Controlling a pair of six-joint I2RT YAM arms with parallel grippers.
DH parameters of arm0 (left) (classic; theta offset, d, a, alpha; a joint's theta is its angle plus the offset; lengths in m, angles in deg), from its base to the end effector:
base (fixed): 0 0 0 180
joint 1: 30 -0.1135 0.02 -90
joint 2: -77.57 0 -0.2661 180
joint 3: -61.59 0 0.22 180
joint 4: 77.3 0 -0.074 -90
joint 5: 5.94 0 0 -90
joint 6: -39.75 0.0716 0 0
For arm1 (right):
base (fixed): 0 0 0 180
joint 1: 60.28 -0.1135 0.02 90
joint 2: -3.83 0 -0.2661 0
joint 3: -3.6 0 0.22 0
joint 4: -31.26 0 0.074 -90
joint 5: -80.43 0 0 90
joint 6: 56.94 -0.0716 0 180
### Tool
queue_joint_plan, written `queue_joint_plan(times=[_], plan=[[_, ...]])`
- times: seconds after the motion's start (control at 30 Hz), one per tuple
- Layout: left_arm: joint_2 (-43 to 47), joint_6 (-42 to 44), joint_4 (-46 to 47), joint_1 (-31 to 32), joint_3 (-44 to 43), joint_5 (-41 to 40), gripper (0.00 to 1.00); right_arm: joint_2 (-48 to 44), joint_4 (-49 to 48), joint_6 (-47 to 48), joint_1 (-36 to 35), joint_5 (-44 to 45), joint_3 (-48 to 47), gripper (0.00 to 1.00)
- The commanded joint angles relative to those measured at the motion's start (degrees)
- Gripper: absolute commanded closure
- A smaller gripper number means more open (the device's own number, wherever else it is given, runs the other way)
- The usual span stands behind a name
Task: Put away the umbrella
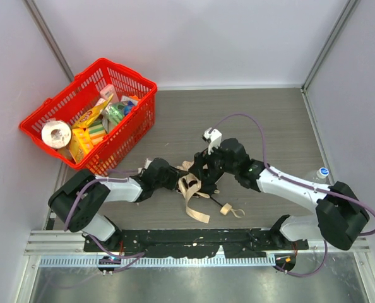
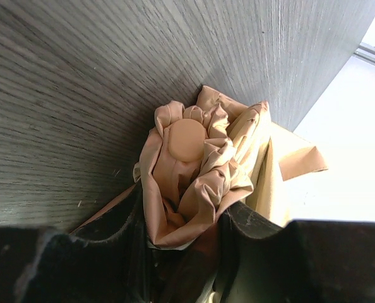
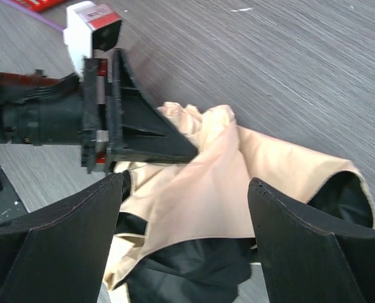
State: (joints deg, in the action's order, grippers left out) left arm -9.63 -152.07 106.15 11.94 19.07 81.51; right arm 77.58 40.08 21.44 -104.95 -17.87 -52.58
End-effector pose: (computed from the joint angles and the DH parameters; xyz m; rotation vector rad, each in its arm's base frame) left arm 0.2051 -0.1800 0.1287 -1.3303 2.2567 -1.1104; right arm 0.1954 0.2077 0.2382 -0.6914 1.9964 0.7524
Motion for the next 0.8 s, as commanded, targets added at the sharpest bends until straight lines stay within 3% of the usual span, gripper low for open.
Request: queue_joint_plan(times=[0.0,0.27,0.53,0.77], plan=[[-1.4,1.8,-8.3,0.3,2.4,1.9,1.0,2.7,6.1,4.4,4.2,-9.0,-3.2,0.16],[-1.5,-0.1,-14.0,0.3,-0.7,4.4,1.0,6.9,-0.9,2.7,-0.5,-12.4,0.1,0.16],[-0.8,-1.4,-19.1,0.3,-3.7,4.4,1.0,14.8,0.7,6.4,-13.5,14.8,-1.9,0.16],[-0.3,-1.0,-23.8,-1.1,-4.7,4.6,1.0,24.0,6.7,6.7,-18.4,30.9,-4.2,0.16]])
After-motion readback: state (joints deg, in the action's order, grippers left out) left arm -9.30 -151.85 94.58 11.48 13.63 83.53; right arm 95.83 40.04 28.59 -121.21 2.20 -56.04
